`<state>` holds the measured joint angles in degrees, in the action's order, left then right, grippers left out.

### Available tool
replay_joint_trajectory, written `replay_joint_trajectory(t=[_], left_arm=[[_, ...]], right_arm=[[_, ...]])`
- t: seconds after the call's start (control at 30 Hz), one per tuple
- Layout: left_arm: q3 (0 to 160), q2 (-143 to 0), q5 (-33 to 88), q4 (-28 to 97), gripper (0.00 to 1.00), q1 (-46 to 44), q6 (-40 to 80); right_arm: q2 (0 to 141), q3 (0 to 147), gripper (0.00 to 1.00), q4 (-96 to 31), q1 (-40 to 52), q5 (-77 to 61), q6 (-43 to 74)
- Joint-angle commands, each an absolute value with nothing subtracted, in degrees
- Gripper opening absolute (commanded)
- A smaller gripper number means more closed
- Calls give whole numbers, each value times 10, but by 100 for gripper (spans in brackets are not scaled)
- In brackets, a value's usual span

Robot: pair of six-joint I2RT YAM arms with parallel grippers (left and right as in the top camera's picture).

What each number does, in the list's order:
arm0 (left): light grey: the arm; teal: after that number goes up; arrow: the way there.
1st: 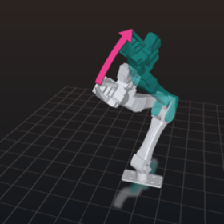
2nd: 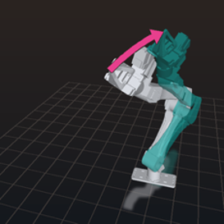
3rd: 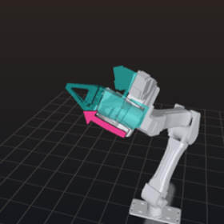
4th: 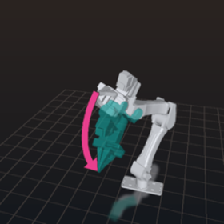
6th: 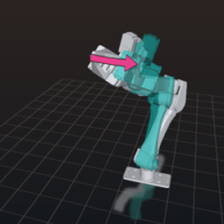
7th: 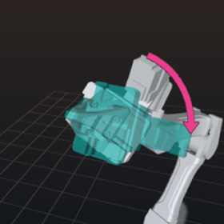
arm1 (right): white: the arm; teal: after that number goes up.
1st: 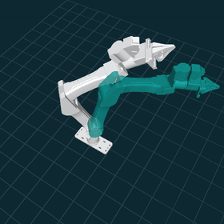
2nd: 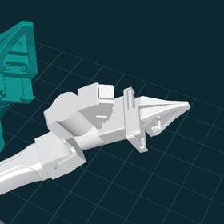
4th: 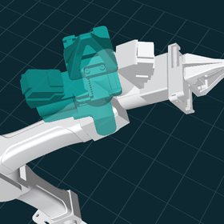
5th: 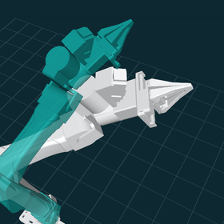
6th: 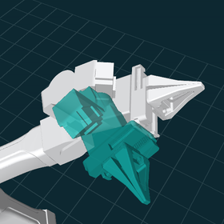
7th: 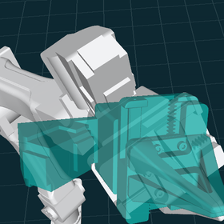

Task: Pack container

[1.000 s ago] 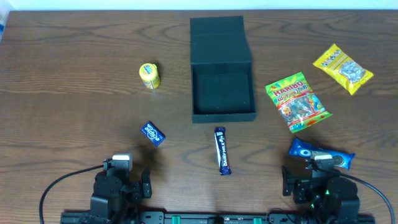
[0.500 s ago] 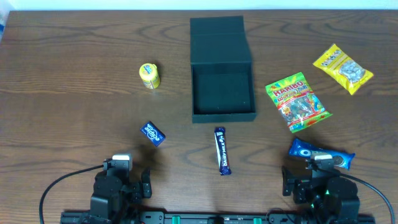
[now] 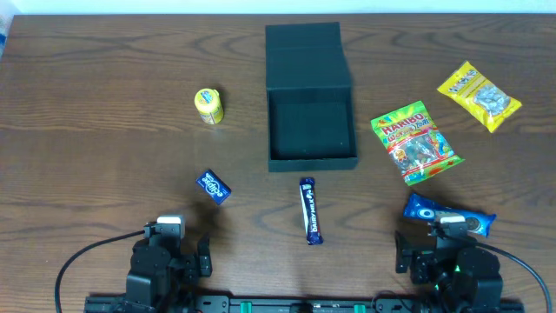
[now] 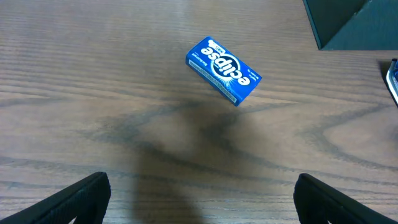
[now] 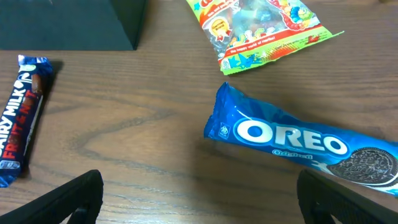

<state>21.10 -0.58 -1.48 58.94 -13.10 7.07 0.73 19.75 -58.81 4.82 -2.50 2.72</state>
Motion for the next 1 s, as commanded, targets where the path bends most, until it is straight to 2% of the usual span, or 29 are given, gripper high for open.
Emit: replay_joint_trajectory(t=[0.0,0.27,0.53,0.77,0.97], left_arm=[[204,-2,-32,627,95,-128,77],[204,-2,-32,627,95,-128,77],[204,-2,-32,627,95,-128,77],[204,-2,-32,627,95,-128,77],[204,-2,-32,627,95,-128,77]], right_arm=[[4,195,99,-586,44,-13,20],[4,195,99,-552,44,-17,21],[4,195,99,-467,44,-20,37],[4,195,99,-412,44,-20,136],[4,201,99,-350,44,-49,137]])
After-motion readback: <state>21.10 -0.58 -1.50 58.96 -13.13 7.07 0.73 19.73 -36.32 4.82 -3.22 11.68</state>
